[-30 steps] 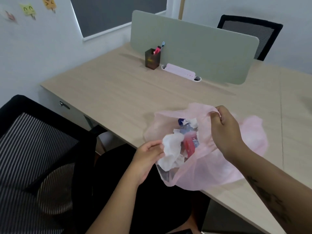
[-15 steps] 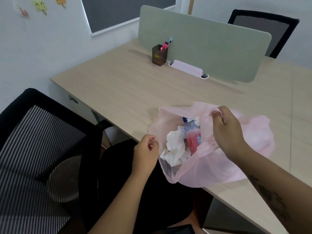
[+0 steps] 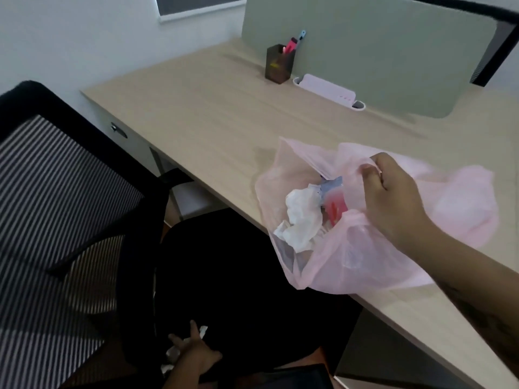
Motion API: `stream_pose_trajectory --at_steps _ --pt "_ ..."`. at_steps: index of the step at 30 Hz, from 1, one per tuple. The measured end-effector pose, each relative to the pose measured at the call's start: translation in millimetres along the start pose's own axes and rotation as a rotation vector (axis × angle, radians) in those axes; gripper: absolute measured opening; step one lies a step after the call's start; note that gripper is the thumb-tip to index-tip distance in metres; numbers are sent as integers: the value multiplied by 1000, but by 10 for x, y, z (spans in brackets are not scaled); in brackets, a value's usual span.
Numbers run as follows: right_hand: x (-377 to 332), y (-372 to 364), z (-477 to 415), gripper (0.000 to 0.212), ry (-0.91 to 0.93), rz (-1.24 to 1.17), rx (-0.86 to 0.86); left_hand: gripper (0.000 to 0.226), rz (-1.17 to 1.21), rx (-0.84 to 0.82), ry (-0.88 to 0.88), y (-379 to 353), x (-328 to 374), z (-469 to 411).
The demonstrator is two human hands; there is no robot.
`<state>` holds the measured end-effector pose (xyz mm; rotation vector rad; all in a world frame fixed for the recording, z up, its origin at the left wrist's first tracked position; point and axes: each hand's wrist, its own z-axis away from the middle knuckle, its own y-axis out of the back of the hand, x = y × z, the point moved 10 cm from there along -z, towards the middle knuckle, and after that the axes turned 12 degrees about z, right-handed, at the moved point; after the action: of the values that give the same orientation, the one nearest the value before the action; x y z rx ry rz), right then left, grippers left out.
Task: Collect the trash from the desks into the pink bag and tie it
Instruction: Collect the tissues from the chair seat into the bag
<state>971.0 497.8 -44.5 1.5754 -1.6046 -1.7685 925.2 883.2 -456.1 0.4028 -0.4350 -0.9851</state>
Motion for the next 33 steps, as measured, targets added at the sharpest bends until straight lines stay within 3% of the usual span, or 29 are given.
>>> stream_pose_trajectory --at_steps 3,4,7,9,16,20,26,30,33 --pt "9 5 42 23 33 46 21 121 -74 -25 71 -132 -164 -375" --pt "20 -19 57 23 34 45 21 117 -27 13 101 -125 -207 -465" --pt "40 -91 126 23 35 57 22 78 187 125 96 85 -132 -369" --pt "41 -114 156 22 50 66 28 48 381 114 51 79 -94 -484" --pt "16 -52 187 21 26 44 0 55 678 106 -171 319 457 34" --pt "-72 100 202 21 -55 -43 -14 16 1072 114 -415 987 1143 864" --pt "-223 361 190 21 -137 -151 -31 5 1028 -36 -851 1501 2449 2165" --pt "-275 632 172 21 -159 -170 4 27 830 -268 -966 1297 3162 2756" --pt "-232 861 165 21 -185 -182 34 18 861 -111 -1046 1620 3213 2788"
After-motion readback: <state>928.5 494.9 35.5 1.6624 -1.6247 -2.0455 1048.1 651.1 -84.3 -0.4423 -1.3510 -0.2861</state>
